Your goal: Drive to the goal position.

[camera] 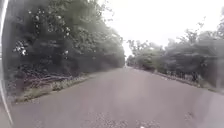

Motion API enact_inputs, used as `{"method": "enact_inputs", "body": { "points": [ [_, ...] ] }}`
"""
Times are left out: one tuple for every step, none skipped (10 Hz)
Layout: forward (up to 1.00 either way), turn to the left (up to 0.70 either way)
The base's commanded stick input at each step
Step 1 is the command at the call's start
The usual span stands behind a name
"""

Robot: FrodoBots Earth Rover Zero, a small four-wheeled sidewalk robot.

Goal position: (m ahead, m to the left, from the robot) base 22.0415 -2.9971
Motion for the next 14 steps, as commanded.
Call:
{"method": "enact_inputs", "body": {
  "points": [
    [0.70,0.01],
    [0.70,0.01],
    [0.70,0.01],
    [0.70,0.01],
    [0.70,0.01],
    [0.70,0.01],
    [0.70,0.01],
    [0.70,0.01],
    [0.70,0.01],
    [0.70,0.01],
    [0.70,0.01],
    [0.70,0.01],
    [0.70,0.01],
    [0.70,0.01]
  ]
}}
